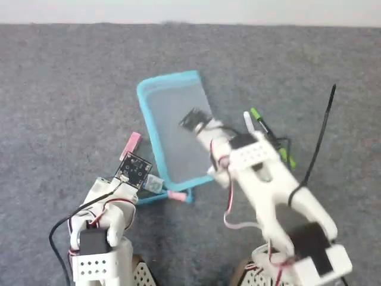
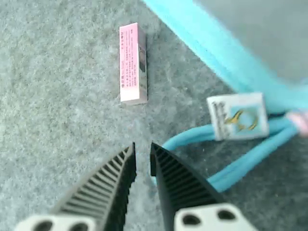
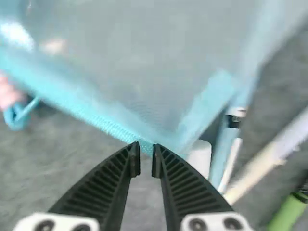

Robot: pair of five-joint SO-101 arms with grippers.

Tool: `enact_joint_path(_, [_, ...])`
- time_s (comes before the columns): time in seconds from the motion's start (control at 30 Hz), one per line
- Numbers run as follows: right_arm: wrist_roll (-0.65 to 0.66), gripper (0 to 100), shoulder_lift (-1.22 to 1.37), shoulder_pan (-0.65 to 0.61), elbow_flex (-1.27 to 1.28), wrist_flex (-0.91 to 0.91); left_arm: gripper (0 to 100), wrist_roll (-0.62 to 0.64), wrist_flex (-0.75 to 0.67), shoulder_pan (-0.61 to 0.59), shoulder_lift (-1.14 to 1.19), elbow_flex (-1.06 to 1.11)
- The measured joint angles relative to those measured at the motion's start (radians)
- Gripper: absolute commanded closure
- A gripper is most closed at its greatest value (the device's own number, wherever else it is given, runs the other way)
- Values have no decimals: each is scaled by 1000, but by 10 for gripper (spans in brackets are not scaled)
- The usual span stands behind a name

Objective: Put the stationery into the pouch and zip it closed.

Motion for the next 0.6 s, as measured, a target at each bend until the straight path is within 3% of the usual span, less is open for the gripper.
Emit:
enact_joint_path(0.33, [-161, 921, 249, 89, -356, -2, 951, 0, 0, 0, 0, 0])
enact_joint_path(0.5, [-224, 921, 213, 95, -350, 17, 951, 0, 0, 0, 0, 0])
enact_joint_path(0.6, [-227, 921, 57, 64, -265, 29, 951, 0, 0, 0, 0, 0])
